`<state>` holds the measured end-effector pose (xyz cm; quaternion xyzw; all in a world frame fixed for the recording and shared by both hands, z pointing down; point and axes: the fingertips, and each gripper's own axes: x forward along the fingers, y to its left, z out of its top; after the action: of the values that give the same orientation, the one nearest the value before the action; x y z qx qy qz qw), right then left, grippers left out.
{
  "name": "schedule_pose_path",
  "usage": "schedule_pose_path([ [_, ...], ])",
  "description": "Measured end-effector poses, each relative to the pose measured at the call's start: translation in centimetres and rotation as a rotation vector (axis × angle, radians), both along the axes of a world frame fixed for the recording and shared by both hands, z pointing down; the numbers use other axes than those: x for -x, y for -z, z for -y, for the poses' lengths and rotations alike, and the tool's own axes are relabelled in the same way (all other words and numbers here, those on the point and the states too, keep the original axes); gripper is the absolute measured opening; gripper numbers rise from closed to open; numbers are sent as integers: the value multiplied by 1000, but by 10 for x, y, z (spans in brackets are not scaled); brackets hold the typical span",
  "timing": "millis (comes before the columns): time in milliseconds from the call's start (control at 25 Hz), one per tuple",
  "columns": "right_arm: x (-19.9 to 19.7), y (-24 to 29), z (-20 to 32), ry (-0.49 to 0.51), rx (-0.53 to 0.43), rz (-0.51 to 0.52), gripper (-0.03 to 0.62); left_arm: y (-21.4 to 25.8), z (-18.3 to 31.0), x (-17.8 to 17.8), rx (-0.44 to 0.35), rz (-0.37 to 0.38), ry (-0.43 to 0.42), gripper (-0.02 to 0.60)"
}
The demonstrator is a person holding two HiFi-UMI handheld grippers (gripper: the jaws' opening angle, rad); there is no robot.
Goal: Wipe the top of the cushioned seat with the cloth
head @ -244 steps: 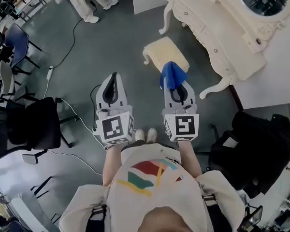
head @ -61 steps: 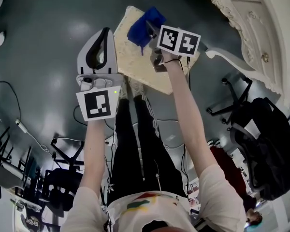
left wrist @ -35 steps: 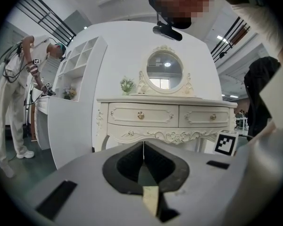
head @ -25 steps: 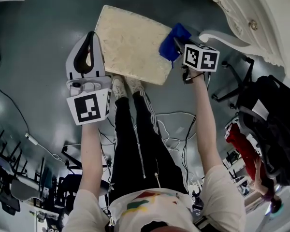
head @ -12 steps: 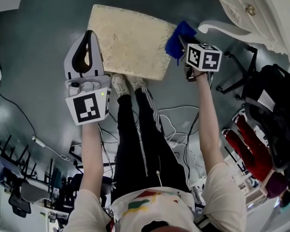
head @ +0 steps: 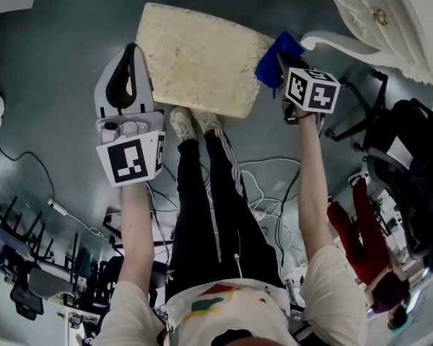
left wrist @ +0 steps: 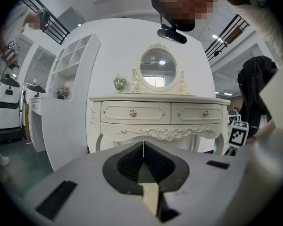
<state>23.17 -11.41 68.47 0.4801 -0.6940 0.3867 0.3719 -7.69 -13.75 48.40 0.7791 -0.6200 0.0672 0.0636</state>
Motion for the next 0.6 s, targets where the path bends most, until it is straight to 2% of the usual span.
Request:
schedule_pose_path([
  [120, 24, 42, 3, -14, -63, 85, 35, 0, -5, 7, -2, 18, -3, 5],
  [320, 101, 112, 8, 16, -138, 321, 35, 7, -9, 22, -20, 10, 49, 5],
  [480, 176, 140, 12, 55, -124, 540, 35, 7, -17, 34, -19, 18, 73, 5],
  [600, 226, 141, 13, 80, -94, 629, 35, 8, -24, 44, -24, 33, 94, 5],
])
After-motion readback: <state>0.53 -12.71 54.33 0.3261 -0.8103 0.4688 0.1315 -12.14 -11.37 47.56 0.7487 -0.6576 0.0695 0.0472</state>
